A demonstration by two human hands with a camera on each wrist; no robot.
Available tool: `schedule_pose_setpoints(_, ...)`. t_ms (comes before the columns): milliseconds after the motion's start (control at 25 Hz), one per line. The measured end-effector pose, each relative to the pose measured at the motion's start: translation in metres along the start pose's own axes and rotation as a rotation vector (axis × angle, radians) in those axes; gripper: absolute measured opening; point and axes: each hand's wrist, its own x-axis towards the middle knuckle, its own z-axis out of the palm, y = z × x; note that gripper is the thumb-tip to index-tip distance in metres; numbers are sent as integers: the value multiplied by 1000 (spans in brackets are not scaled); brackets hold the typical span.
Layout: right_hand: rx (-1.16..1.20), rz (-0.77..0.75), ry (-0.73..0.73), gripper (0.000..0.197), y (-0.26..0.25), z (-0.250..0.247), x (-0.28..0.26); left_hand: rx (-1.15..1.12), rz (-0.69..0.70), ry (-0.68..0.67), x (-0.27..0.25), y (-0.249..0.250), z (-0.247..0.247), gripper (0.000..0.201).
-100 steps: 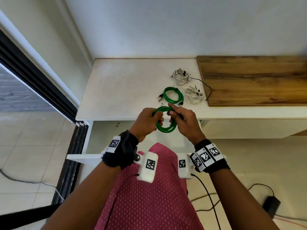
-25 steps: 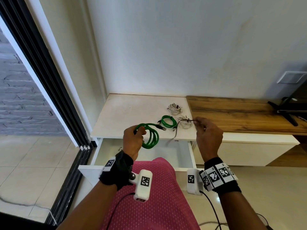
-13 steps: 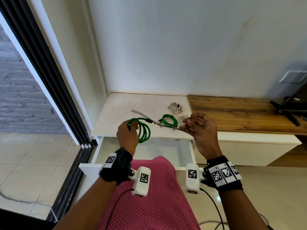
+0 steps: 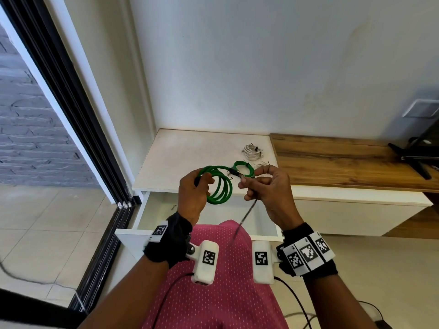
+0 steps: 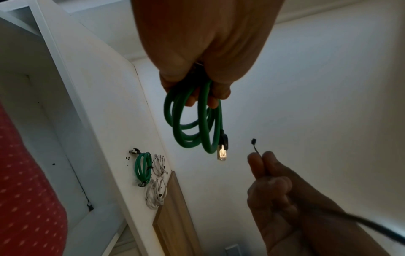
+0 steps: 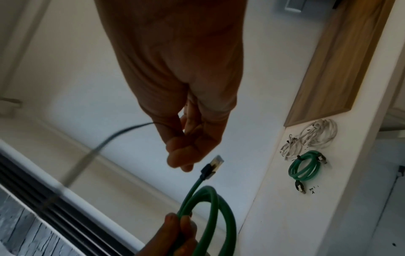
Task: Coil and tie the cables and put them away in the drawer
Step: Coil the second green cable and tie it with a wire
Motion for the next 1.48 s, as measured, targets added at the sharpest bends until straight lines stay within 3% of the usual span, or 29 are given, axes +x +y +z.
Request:
schedule_pose_setpoints(320,-362,-54,0,28,8,21,-6,33,9,-92,-10,6,14,19)
schedule_pose_setpoints(520,-410,-152,163,29,23,26,3,5,47,-212,-16,11,18,21)
schedule_pose_setpoints(640,-282,-146,234,28,28,27,1,-32,49,-238,-16,11,21,25)
schedule_pose_setpoints(760,-26,-53,160,25,28,30,-4,-62,-3,-213,-16,11,25,30)
schedule_pose_setpoints(960,143,-11,86,27,32,37,-8,-101,-127,-102,-16,7,30,16)
schedule_pose_setpoints(1080,176,29,122,30,37,38,-7,-102,-176,-93,-17,6,31,24)
schedule_pose_setpoints(1200,210,58,150,32,38,36,-8,-8,-132,-145,-15,2,31,37)
schedule_pose_setpoints(1320,220,55,149,34,34,34,-10,14,-121,-138,-13,4,31,35)
schedule_pose_setpoints(1480,124,-17,77,36,22,31,-12,-149,-180,-129,-9,12,27,33)
